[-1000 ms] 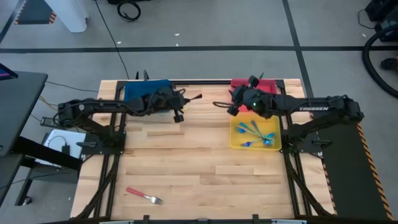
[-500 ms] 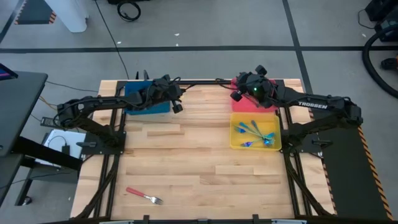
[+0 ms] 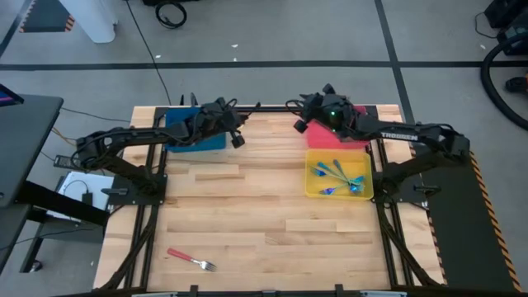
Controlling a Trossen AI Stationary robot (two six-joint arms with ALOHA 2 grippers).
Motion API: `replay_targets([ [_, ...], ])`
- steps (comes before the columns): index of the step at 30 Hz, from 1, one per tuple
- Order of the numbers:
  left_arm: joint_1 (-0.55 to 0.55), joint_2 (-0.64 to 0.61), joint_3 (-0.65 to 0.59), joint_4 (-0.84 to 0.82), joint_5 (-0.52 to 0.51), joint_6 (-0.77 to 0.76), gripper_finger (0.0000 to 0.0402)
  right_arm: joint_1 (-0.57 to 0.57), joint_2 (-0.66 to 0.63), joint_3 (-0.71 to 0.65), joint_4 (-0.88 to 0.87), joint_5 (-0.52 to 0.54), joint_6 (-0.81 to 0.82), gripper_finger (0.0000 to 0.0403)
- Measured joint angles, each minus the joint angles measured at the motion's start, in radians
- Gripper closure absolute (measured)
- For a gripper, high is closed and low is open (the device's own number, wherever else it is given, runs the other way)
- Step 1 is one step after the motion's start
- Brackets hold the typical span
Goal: Sort silverware by color (type)
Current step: Put the black fork into the red bin
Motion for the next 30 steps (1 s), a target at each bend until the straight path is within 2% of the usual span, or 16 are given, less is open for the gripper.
replay_targets([
  [4, -0.001, 0.029, 0.0, 0.113, 0.0, -0.068, 0.0393, -0.002, 0.092, 0.0, 0.222, -0.063, 0.109, 0.0253],
  [7, -0.002, 0.066, 0.001, 0.192, 0.0, -0.116, 0.0393, -0.003, 0.157, 0.0, 0.327, -0.118, 0.156, 0.0253],
  [12, -0.002, 0.139, 0.001, 0.327, 0.0, -0.169, 0.0393, 0.007, 0.239, 0.0, 0.468, -0.222, 0.145, 0.0253],
  [17, -0.002, 0.201, 0.001, 0.442, 0.0, -0.173, 0.0393, 0.035, 0.306, 0.0, 0.562, -0.316, 0.049, 0.0253],
  [23, -0.005, 0.24, 0.0, 0.509, 0.0, -0.175, 0.0393, 0.051, 0.376, 0.005, 0.704, -0.321, 0.043, 0.0254],
  [30, -0.009, 0.245, 0.0, 0.519, 0.0, -0.191, 0.0393, 0.051, 0.404, 0.034, 0.735, -0.287, 0.064, 0.0254],
])
